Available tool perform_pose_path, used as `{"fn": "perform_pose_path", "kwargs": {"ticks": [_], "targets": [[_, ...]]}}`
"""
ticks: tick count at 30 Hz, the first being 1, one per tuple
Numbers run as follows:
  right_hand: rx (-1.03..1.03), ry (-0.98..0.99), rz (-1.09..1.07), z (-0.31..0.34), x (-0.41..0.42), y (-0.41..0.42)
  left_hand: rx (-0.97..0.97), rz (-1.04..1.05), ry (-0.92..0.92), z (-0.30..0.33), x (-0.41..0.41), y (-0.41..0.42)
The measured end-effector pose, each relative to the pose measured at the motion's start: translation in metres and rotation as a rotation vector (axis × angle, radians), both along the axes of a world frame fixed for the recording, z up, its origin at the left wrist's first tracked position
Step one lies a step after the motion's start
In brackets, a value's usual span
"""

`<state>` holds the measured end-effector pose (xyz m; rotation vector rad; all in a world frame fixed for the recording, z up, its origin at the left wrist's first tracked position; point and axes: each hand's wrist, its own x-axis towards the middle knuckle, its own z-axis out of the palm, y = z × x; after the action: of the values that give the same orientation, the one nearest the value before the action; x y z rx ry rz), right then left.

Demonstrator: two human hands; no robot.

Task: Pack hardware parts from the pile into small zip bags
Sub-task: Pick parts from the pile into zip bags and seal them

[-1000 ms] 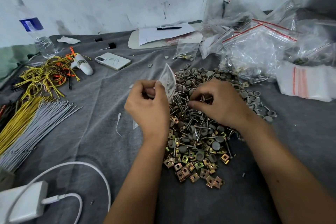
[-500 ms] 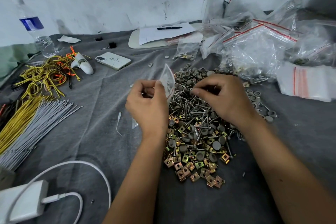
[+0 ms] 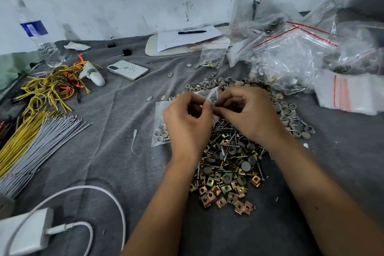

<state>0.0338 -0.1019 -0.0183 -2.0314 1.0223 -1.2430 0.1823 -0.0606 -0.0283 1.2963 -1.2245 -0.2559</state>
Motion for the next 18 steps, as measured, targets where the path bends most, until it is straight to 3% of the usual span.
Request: {"fn": "perform_pose_path", "kwargs": {"ticks": [5, 11, 16, 18], "targets": [[-0.065, 0.062, 0.038, 0.003, 0.002, 0.003, -0.036, 0.051, 0.025, 0.002, 0.001, 0.002], [-0.115, 0.04, -0.063, 0.006, -0.002, 0.003, -0.047, 0.223, 0.308, 0.007, 0.012, -0.002], [-0.069, 0.6, 0.109, -0.002, 0.005, 0.004, -0.088, 0.307, 0.429, 0.01, 0.02, -0.001], [-0.023, 0.665, 0.134, -0.003, 0.007, 0.003, -0.083, 0.303, 0.43, 0.01, 0.02, -0.002]]}}
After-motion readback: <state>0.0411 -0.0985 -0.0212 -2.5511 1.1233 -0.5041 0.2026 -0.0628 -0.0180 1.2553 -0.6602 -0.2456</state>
